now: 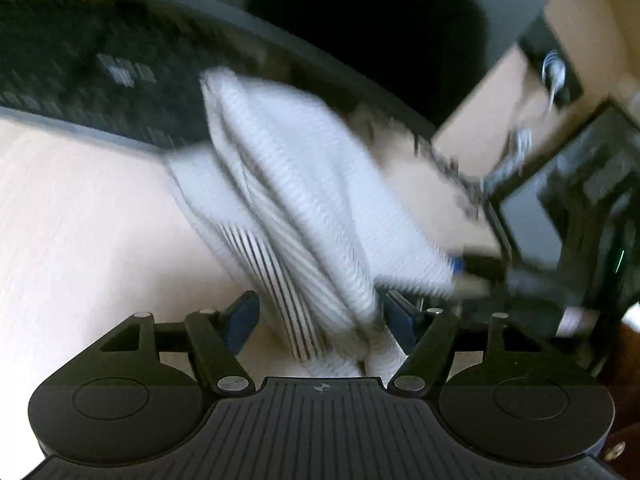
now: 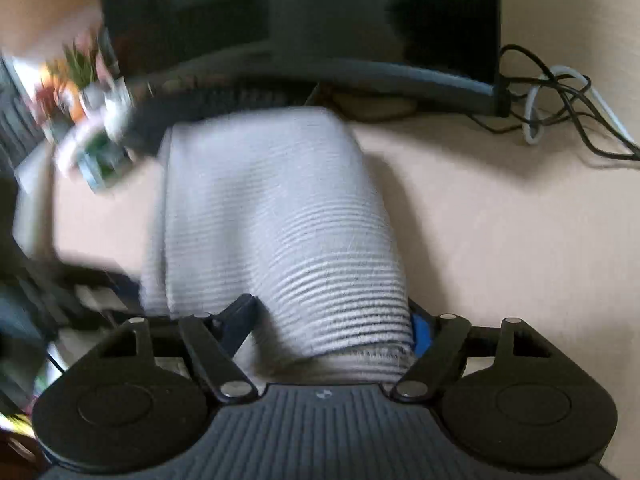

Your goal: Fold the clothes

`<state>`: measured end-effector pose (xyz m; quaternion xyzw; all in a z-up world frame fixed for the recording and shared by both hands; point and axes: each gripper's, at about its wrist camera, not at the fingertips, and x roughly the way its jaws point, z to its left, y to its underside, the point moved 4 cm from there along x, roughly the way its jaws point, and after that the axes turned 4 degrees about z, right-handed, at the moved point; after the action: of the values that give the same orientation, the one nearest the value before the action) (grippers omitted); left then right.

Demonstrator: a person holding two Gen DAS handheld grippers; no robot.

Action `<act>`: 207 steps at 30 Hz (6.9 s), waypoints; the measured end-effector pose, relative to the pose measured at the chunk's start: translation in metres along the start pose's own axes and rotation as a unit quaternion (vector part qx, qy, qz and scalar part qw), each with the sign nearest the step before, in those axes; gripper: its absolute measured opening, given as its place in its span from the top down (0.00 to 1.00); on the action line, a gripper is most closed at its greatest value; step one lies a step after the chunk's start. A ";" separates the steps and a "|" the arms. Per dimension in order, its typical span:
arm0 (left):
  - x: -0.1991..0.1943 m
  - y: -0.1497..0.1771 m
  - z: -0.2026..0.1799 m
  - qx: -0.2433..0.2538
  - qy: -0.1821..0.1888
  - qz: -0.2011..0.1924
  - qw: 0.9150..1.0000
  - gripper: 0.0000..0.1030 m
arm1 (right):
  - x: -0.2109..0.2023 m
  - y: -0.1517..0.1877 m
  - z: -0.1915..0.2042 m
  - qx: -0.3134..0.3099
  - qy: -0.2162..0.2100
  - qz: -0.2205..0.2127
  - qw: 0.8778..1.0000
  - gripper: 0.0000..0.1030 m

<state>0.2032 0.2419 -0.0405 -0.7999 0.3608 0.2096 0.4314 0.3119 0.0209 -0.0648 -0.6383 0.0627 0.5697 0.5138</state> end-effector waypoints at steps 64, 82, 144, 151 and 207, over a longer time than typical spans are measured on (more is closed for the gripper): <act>0.049 0.056 -0.057 -0.076 -0.186 -0.073 0.977 0.12 | 0.007 -0.028 -0.065 0.021 -0.117 -0.052 0.992 0.10; 0.043 0.161 -0.174 -0.127 -0.337 -0.168 0.917 0.00 | -0.053 0.085 -0.120 -0.118 0.010 -0.062 0.991 0.00; 0.033 0.189 -0.193 -0.153 -0.400 -0.178 0.886 0.00 | -0.054 0.089 -0.110 -0.147 -0.019 -0.072 0.986 0.00; 0.036 0.184 -0.194 -0.147 -0.396 -0.178 0.889 0.00 | -0.053 0.090 -0.104 -0.119 0.007 -0.076 0.990 0.00; 0.046 0.178 -0.194 -0.144 -0.412 -0.158 0.886 0.00 | -0.052 0.087 -0.104 -0.128 -0.002 -0.074 0.989 0.00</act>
<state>0.1033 -0.0050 -0.0614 -0.7414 -0.0146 0.4987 0.4488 0.3052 -0.1215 -0.0935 -0.7007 -0.0595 0.5345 0.4688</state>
